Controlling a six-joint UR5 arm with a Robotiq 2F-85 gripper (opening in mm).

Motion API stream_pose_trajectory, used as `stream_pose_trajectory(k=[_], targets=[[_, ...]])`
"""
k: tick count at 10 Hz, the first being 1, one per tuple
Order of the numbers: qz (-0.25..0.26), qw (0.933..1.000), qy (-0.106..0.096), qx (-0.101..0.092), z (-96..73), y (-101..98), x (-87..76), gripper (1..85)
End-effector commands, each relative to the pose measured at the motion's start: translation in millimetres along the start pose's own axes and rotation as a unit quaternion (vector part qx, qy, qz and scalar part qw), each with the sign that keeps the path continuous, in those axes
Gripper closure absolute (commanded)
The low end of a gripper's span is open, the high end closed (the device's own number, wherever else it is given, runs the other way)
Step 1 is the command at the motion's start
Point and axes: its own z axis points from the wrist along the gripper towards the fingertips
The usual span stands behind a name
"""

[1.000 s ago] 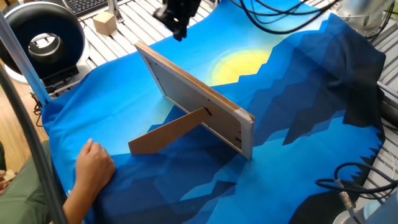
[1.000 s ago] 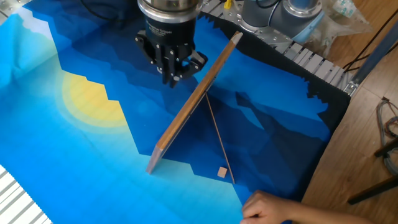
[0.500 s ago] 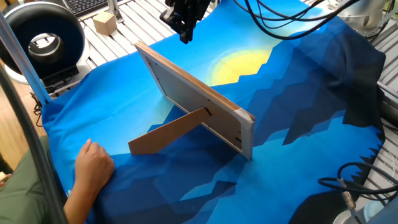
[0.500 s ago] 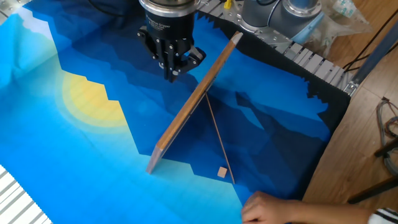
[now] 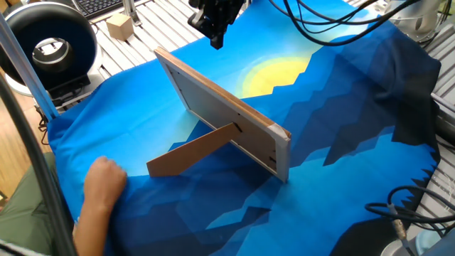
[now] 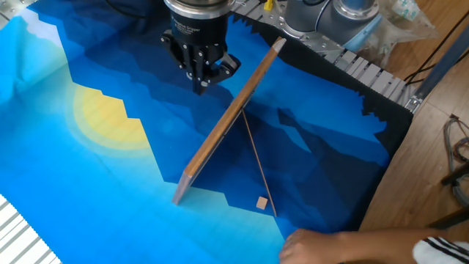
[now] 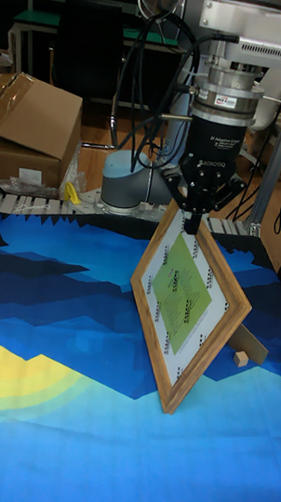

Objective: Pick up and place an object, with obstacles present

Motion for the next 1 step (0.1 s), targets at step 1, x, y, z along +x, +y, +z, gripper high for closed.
stream_pose_trajectory(k=[1], targets=[[-0.007,1.0,0.0,0.002,0.2,-2.3,1.1,74.7]])
